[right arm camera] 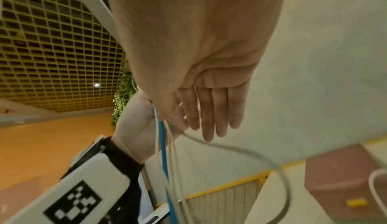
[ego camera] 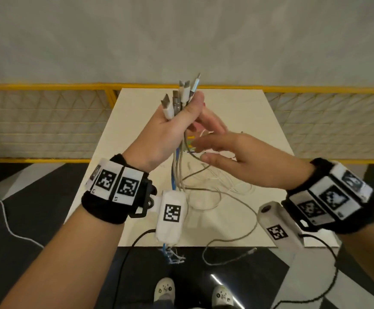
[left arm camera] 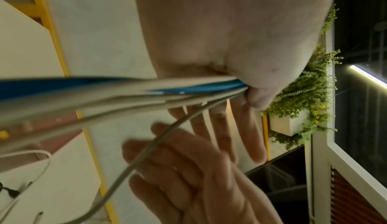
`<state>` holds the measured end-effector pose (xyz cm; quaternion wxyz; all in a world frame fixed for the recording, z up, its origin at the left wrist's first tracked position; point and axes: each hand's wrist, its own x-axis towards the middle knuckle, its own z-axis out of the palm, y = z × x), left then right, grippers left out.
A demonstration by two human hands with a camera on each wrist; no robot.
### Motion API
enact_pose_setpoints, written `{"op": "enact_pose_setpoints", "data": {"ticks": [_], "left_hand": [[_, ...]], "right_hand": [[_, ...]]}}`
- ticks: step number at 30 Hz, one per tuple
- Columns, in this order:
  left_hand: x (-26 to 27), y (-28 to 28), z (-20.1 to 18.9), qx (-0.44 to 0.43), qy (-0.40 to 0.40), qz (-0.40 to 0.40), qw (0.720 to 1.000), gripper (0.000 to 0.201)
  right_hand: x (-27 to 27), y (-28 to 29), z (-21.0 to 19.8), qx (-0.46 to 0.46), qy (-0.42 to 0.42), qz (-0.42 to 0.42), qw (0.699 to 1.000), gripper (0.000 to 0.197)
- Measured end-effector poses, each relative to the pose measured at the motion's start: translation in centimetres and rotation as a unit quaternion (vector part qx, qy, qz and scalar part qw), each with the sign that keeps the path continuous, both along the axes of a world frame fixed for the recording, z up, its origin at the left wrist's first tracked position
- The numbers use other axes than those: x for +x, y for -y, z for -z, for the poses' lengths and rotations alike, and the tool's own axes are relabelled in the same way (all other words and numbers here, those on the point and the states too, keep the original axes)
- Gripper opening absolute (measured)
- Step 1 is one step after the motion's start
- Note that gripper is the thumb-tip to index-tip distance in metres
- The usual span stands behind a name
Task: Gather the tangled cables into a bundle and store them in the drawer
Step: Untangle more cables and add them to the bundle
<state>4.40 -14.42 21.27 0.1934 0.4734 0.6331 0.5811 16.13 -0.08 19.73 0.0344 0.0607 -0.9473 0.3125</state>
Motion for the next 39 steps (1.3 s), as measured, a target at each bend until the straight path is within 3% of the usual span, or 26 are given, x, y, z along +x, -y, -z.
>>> {"op": "enact_pose_setpoints", "data": {"ticks": [5,10,13,15,18,20,23,25,28,30,32,34,36,39], "left_hand": [[2.1,-0.2,-0.3,-0.013,-0.030,0.032,0.999,0.063],[2.2,1.1,-0.4,0.052,0.027,-0.027,0.998,0.064],[2.2,1.6,-0.4,0.081,0.045,-0.053,0.994,0.063],[2.5,1.7,-0.5,0.058,0.033,-0.057,0.996,0.062],[3.6,0.9,-0.2,-0.048,-0.036,-0.046,0.997,0.055],[4.3,0.1,0.6,-0.094,-0.054,-0.012,0.994,0.048],[4.5,-0.4,1.3,-0.105,-0.048,-0.032,0.993,0.038],[3.9,-0.4,1.5,-0.062,-0.009,-0.044,0.997,0.025],[3.4,0.0,1.4,0.020,0.117,-0.041,0.992,0.026],[3.6,0.1,1.3,0.035,0.138,-0.044,0.989,0.013],[3.7,0.0,1.4,0.029,0.137,-0.043,0.989,0.043],[3.6,-0.1,1.4,0.035,0.171,-0.019,0.984,0.055],[3.1,0.0,1.6,0.043,0.229,0.029,0.972,0.060],[2.6,0.3,1.8,0.009,0.223,0.060,0.973,0.049]], "right_hand": [[0.9,3.0,1.2,-0.111,0.017,-0.011,0.994,0.024],[3.2,2.5,4.5,-0.069,0.017,0.036,0.997,0.024],[4.7,2.1,6.6,-0.060,0.093,0.051,0.993,0.027],[5.0,2.3,6.8,-0.050,0.104,0.050,0.992,0.034],[4.0,3.4,4.5,-0.114,0.014,0.047,0.992,0.047],[2.6,3.9,2.9,-0.169,-0.036,0.047,0.984,0.037],[1.0,4.5,2.3,-0.232,-0.019,0.069,0.970,0.016],[0.9,5.0,2.7,-0.297,0.000,0.063,0.953,0.016],[1.2,5.5,3.4,-0.339,0.018,0.045,0.939,0.014],[1.3,5.6,3.6,-0.359,0.021,0.032,0.933,0.013],[1.2,5.5,3.7,-0.366,0.019,0.017,0.930,0.016],[1.3,5.5,3.9,-0.369,0.019,0.006,0.929,0.017],[1.3,5.5,4.1,-0.387,0.018,0.005,0.922,0.019],[1.5,5.5,4.1,-0.412,0.018,-0.003,0.911,0.022]]}}
